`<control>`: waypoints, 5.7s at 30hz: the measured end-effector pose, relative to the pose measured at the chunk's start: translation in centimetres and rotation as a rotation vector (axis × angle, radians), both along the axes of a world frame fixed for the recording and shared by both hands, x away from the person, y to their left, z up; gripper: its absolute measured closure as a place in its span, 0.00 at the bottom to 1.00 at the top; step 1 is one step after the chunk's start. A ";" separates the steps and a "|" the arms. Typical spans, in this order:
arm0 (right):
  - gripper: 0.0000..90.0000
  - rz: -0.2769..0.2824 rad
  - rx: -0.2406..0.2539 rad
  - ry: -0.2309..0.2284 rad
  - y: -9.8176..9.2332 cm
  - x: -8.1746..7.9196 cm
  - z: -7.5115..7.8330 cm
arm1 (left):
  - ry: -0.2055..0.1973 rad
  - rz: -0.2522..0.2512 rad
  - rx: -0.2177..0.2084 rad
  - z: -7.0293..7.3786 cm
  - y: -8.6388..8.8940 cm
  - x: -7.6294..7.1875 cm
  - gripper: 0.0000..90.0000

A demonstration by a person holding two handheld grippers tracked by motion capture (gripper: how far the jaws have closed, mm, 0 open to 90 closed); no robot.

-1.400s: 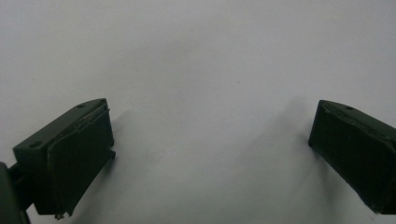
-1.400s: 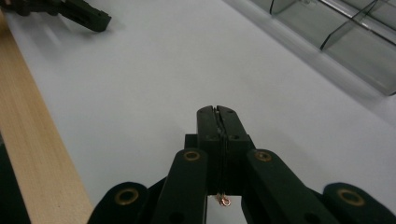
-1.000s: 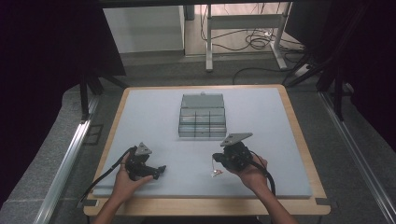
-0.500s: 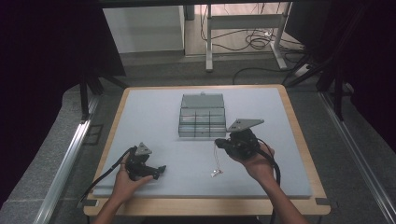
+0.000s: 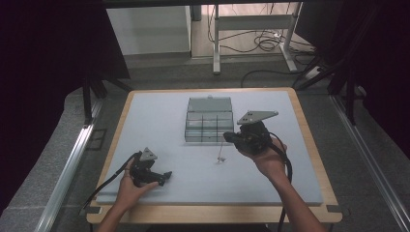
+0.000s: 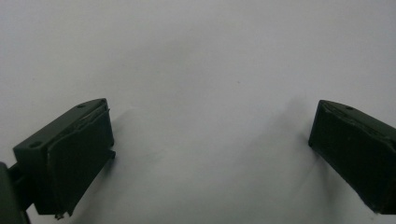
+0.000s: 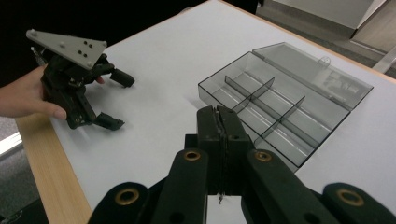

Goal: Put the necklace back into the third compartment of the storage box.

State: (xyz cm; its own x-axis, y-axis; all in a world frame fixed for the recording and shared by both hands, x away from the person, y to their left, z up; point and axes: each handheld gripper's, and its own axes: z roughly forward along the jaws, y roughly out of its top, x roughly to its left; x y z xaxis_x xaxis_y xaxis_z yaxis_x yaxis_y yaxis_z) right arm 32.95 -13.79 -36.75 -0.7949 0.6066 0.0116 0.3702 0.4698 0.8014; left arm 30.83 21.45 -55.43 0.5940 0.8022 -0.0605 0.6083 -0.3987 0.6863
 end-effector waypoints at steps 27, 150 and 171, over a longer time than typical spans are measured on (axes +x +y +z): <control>0.98 -0.042 0.053 -0.039 -0.6 1.6 4.0 | 0.004 -0.001 0.001 0.0 0.0 0.0 0.00; 0.50 -0.344 -0.006 0.231 -0.6 16.1 -9.2 | 0.001 -0.006 0.000 0.0 0.1 0.0 0.00; 0.39 -0.266 0.076 0.150 -8.3 4.3 -10.4 | 0.000 -0.005 0.000 0.0 0.0 0.0 0.00</control>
State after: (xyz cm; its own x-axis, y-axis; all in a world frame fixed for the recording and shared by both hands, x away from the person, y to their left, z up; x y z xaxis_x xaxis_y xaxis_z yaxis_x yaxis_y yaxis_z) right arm 37.26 -22.12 -47.15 -0.5945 0.7859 0.1702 0.5888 0.2812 0.7578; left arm 30.82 21.49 -55.44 0.5980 0.7992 -0.0603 0.6063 -0.4018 0.6863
